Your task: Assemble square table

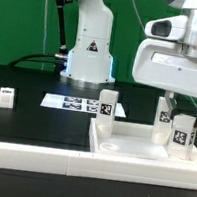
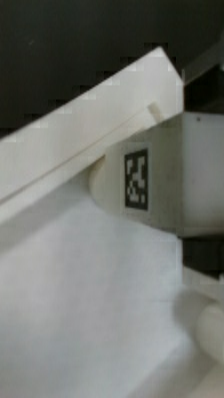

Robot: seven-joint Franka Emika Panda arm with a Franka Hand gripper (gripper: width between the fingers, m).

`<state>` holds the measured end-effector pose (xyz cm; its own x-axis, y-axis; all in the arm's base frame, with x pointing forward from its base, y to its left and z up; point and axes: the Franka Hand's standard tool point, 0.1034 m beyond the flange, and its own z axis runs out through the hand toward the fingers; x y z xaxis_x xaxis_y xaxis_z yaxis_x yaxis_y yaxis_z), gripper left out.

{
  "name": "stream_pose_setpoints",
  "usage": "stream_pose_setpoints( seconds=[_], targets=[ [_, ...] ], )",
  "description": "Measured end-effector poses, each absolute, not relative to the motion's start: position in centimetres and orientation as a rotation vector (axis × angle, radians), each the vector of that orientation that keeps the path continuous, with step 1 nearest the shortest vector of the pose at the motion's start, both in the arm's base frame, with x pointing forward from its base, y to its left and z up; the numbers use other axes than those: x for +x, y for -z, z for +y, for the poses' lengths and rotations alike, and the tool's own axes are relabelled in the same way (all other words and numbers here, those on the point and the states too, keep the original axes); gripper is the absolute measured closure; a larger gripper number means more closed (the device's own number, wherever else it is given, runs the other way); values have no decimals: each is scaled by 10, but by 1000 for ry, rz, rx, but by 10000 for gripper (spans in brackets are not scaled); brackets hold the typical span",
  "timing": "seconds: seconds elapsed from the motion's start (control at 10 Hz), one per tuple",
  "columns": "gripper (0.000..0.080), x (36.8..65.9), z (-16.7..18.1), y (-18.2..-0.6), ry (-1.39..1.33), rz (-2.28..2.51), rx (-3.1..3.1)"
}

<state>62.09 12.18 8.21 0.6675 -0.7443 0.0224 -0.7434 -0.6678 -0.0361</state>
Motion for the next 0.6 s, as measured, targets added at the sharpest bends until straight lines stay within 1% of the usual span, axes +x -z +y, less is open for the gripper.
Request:
stream_pose_setpoints(
  seconds=[0.6],
  targets=[
    [509,621,123,-82,32,1728,-2571]
  ],
)
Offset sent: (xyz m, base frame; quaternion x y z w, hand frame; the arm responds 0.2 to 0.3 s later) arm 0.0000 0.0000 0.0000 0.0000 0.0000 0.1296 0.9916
